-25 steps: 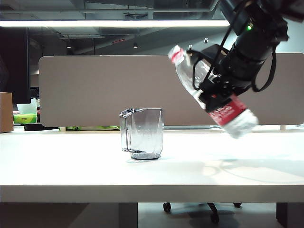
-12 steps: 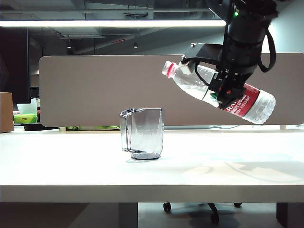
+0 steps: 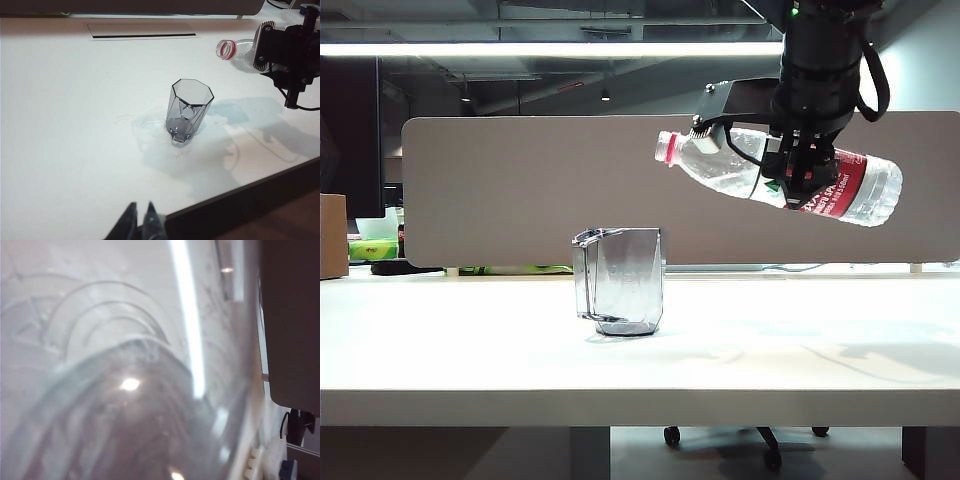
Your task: Pick up the mineral water bottle on the table and pour water into the mug until it's half full.
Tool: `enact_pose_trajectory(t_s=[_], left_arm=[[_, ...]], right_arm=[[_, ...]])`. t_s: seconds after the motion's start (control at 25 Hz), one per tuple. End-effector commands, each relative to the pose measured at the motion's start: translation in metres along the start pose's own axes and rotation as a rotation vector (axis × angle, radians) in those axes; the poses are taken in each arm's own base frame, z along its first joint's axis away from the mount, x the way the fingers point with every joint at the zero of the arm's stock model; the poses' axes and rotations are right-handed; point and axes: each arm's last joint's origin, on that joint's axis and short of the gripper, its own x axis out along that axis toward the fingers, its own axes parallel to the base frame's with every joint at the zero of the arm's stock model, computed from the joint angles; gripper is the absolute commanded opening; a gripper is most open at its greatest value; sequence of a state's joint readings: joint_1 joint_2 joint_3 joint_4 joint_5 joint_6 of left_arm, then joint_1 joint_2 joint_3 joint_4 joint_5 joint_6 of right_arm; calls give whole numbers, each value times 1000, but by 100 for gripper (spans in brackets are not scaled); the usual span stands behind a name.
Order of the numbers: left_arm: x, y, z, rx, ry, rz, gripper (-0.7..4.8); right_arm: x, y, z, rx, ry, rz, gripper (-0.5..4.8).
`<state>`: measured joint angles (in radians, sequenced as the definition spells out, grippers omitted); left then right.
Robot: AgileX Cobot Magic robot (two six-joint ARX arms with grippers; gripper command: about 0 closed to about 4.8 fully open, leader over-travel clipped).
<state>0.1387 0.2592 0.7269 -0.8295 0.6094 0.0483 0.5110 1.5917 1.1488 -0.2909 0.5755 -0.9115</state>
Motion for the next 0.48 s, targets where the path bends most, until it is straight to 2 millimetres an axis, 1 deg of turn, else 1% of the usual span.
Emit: enact_pose_trajectory(t_s=[0.04, 0.24, 0.48], left_arm=[[-1, -1, 2, 5, -11, -5, 22], [-1, -1, 2, 5, -11, -5, 22], [-1, -1, 2, 5, -11, -5, 22]], right_arm=[[-5, -10, 3, -19, 10, -72, 199], [-5, -10, 2, -82, 39, -84, 200], [-4, -9, 2, -99, 66, -99, 200]])
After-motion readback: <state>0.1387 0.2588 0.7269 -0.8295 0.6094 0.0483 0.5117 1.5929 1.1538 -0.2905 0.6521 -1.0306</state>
